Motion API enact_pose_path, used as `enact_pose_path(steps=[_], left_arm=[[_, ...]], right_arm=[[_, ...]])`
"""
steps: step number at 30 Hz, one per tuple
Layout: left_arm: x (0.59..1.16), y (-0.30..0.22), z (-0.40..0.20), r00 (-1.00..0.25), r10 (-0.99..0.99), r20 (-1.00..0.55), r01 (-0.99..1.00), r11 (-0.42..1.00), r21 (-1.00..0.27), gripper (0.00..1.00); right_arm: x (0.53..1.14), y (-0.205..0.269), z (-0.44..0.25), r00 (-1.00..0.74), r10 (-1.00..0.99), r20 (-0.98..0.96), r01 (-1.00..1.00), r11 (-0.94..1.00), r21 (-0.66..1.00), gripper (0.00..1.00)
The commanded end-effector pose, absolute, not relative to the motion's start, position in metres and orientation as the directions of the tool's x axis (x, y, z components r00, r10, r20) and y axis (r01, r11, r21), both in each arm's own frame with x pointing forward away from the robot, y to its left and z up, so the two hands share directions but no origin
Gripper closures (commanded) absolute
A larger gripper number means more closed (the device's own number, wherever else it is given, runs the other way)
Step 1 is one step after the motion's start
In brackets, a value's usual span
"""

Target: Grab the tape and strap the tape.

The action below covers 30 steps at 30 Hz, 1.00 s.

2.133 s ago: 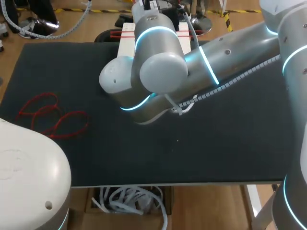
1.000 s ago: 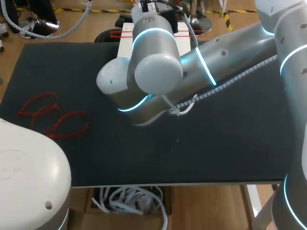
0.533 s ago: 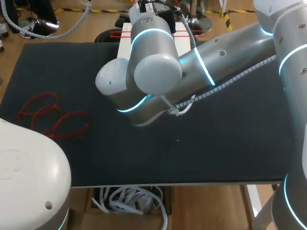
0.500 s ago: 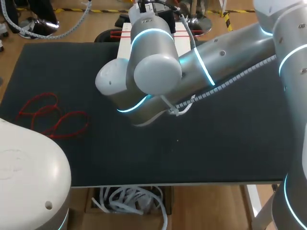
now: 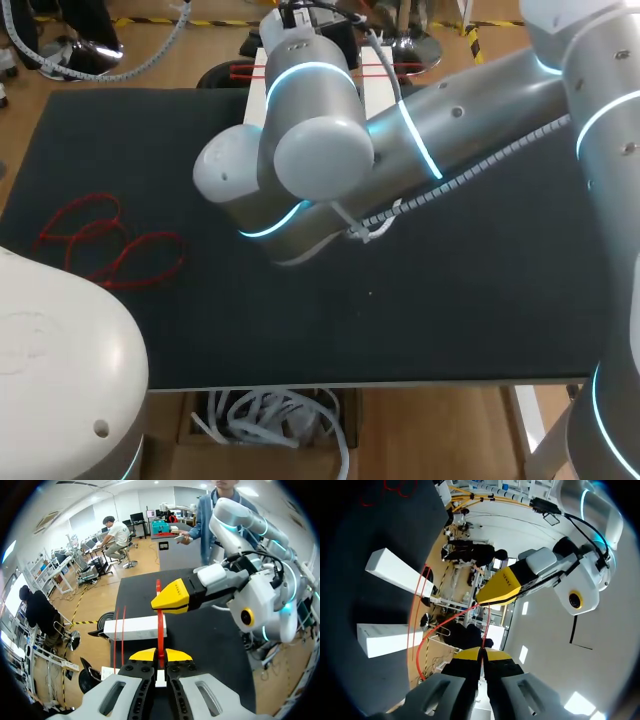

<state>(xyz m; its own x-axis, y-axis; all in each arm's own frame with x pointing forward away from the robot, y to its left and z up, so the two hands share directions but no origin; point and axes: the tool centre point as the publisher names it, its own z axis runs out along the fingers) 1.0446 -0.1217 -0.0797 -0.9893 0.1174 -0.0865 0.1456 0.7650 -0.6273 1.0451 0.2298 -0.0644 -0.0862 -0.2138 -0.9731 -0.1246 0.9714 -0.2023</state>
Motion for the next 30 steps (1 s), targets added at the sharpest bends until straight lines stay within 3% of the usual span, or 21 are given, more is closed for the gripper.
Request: enact_pose_path(steps=[1, 30], left_arm=[[1.044, -0.122, -0.079, -0.990, 0.117, -0.085, 0.144, 0.767, -0.626, 1.00], [1.044, -0.122, -0.079, -0.990, 0.117, -0.085, 0.144, 0.767, -0.626, 1.00]], right_arm=[[1.048, 0.239, -0.063, -0.087, -0.220, -0.972, -0.116, 0.971, -0.209, 1.00], [1.049, 0.265, -0.062, -0.075, -0.229, -0.970, -0.138, 0.966, -0.218, 1.00]])
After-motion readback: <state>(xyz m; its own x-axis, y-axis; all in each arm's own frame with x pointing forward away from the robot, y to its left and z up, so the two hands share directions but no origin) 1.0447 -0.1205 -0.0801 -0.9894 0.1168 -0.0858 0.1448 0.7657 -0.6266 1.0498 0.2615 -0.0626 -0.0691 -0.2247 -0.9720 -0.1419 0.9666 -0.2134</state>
